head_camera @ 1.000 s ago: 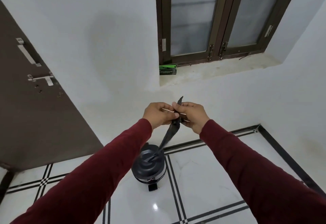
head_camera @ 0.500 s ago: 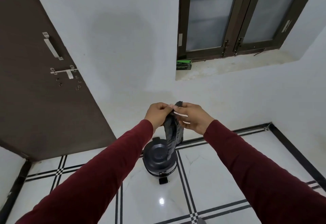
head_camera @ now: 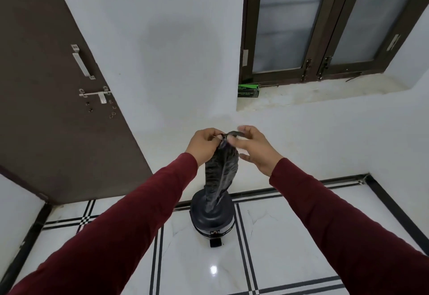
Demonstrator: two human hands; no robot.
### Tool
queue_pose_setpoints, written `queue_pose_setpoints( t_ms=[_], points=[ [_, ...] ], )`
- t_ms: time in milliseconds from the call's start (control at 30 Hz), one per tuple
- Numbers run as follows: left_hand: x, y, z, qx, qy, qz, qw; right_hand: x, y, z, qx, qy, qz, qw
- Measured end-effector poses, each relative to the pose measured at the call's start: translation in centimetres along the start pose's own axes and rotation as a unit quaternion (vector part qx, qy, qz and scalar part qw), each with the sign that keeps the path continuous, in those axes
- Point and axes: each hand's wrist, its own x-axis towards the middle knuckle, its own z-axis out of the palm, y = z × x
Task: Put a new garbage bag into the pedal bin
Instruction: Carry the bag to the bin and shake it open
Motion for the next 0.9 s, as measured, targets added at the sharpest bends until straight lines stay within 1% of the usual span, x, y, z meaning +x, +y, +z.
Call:
queue_pose_setpoints(
  t_ms=[67,133,233,333,433,500,567,667,700,733,767,800,833,867,900],
  points=[
    [0.2,0.2,0.2,0.004,0.013,-0.002,1.000,0.2,-0.1,-0.6,-0.056,-0.014,-0.028,0.998],
    [0.4,0.2,0.3,-0.012,0.010,-0.008,1.000,0.5,-0.2,-1.1,-0.087,-0.021,-0.030,0.995],
    [0.2,0.6,-0.2,-0.080,-0.031,-0.031,0.996,0.5,-0.3,-1.2,-0.080,-0.009,-0.017,0.997],
    [0.3,0.5,-0.7,-0.081,-0.060,-0.037,0.994,0.5,-0.3,-1.5,-0.047,0.007,-0.010,0.999],
    [0.2,0.8,-0.5,-0.103,-0.023,-0.045,0.993,0.3,-0.4,-1.7,-0.035,0.021,-0.018,0.999],
    [0.4,1.0,-0.2,-0.120,-0.002,-0.049,0.992,0.2,-0.3,-1.8,-0.022,0.008,-0.019,1.000],
    [0.7,1.1,-0.1,-0.134,0.020,-0.051,0.990,0.0,-0.3,-2.4,-0.058,-0.040,-0.004,0.998],
    [1.3,1.6,-0.1,-0.129,0.081,-0.051,0.987,0.1,0.7,-3.7,-0.175,-0.120,0.029,0.977],
    [1.3,1.9,-0.2,-0.132,0.104,-0.050,0.985,0.2,1.2,-3.8,-0.184,-0.127,0.026,0.974],
    [1.4,2.1,-0.4,-0.146,0.118,-0.049,0.981,0.4,1.7,-3.9,-0.169,-0.126,0.012,0.977],
    [1.4,2.4,-0.5,-0.178,0.113,-0.052,0.976,0.5,2.0,-3.7,-0.130,-0.120,-0.002,0.984],
    [1.3,2.5,-0.6,-0.223,0.085,-0.062,0.969,0.5,2.0,-3.5,-0.075,-0.109,-0.013,0.991],
    [1.1,2.6,-0.8,-0.262,0.039,-0.079,0.961,0.6,1.7,-3.2,-0.020,-0.090,-0.016,0.996],
    [0.8,2.5,-1.0,-0.275,-0.014,-0.096,0.957,0.6,1.2,-2.9,0.021,-0.067,-0.016,0.997],
    [0.6,2.1,-1.1,-0.260,-0.065,-0.110,0.957,0.9,0.7,-2.7,0.052,-0.045,-0.018,0.997]
  ],
)
